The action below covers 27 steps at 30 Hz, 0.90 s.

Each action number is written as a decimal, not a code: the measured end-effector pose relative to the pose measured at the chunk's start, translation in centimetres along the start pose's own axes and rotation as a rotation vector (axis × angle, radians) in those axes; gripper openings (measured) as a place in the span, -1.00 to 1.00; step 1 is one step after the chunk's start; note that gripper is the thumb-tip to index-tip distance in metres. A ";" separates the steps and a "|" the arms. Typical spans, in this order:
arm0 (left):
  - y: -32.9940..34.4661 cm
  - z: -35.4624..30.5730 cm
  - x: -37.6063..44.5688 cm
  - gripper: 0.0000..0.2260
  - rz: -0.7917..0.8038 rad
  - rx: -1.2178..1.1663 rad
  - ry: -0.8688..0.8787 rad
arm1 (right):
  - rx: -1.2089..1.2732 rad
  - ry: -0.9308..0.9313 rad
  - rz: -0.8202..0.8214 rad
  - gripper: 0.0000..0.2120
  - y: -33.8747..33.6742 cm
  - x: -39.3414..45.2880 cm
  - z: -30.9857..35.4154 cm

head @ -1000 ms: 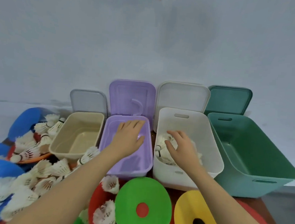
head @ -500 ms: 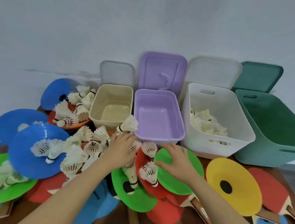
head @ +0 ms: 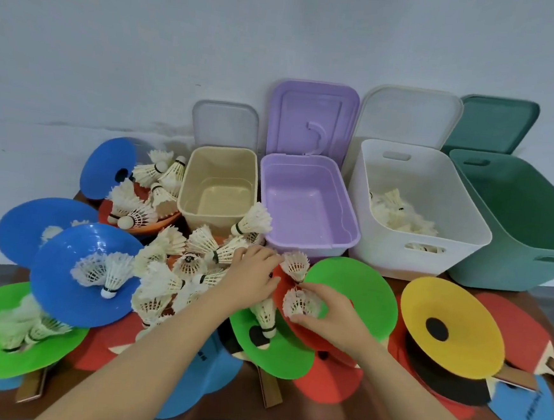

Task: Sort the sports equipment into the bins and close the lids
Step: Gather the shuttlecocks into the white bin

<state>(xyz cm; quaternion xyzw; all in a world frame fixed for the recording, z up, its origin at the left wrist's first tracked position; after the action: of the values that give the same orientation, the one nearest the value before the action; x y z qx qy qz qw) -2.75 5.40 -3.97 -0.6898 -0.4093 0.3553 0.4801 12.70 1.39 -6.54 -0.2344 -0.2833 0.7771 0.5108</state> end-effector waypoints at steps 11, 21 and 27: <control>1.5 -2.6 3.4 -0.80 -0.125 -0.119 -0.048 | 0.157 0.111 -0.408 -0.58 -6.7 -2.0 -2.7; -4.4 -4.2 2.4 -0.83 -0.615 -0.261 0.115 | 0.045 0.008 -0.458 -0.59 -9.4 -1.9 -1.5; -9.0 -6.9 5.7 -0.81 -0.721 -0.273 0.184 | -0.005 -0.102 -0.546 -0.57 -14.9 -0.6 -0.2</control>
<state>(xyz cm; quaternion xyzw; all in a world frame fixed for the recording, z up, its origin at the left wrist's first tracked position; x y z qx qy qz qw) 3.69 9.85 6.00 -0.5882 -0.6241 0.0430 0.5125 22.94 5.63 3.51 -0.1112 -0.3632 0.6207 0.6859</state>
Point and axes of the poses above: each hand's wrist, its own x-axis towards the middle knuckle, its own y-axis out of the palm, z = x × y, the point moved 7 cm from there along x, towards the middle knuckle, and after that the axes turned 7 degrees about z, right-handed, at the moved point
